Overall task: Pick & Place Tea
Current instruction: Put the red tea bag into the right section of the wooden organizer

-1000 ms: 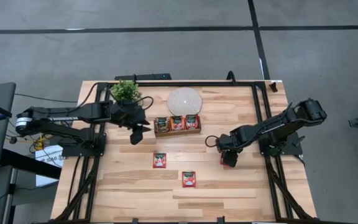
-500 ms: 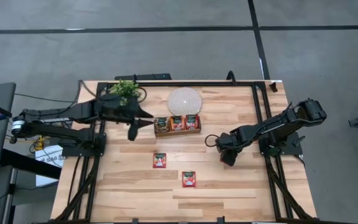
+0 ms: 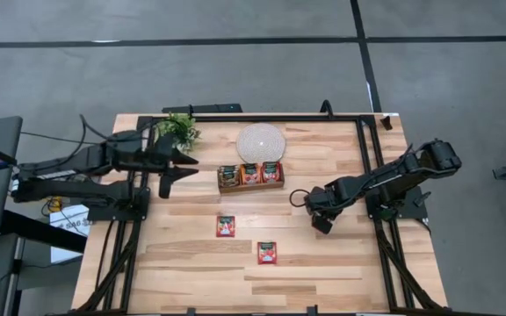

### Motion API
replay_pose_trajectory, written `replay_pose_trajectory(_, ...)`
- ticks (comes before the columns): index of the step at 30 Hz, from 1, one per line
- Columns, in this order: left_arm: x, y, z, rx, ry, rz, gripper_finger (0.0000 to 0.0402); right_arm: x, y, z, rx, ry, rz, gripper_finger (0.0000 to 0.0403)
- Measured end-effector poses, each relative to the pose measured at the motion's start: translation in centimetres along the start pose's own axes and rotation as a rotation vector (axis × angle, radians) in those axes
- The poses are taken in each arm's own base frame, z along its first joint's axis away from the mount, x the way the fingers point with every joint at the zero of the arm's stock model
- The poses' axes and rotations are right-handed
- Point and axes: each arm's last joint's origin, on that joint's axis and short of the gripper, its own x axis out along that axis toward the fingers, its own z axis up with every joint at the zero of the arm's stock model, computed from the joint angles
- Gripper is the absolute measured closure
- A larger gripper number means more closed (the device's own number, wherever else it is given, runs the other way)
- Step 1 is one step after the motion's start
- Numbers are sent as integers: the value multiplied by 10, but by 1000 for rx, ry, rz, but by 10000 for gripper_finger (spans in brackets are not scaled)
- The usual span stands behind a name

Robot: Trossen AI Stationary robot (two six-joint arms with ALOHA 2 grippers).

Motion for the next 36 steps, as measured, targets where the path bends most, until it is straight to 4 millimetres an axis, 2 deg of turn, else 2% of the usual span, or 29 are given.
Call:
replay_pose_trajectory(7,-20,-3,3,5,-74,-11,273,-18,9,9,-8,-17,-1,402)
replay_pose_trajectory(14,-25,-2,-4,-28,-38,-7,273,-52,19,23,-27,-77,-38,402)
replay_pose_trajectory(23,-10,6,-46,-73,-121,-24,273,-120,30,42,-50,-241,-113,403)
replay_pose_trajectory(26,-9,8,-56,-83,-125,-26,273,-138,32,55,-58,-317,-135,403)
replay_pose_trajectory(29,-9,9,-62,-91,-124,-26,273,-148,33,75,-91,-364,-176,403)
replay_pose_trajectory(36,-6,10,-68,-115,-104,-23,273,-145,38,133,-210,-403,-387,403)
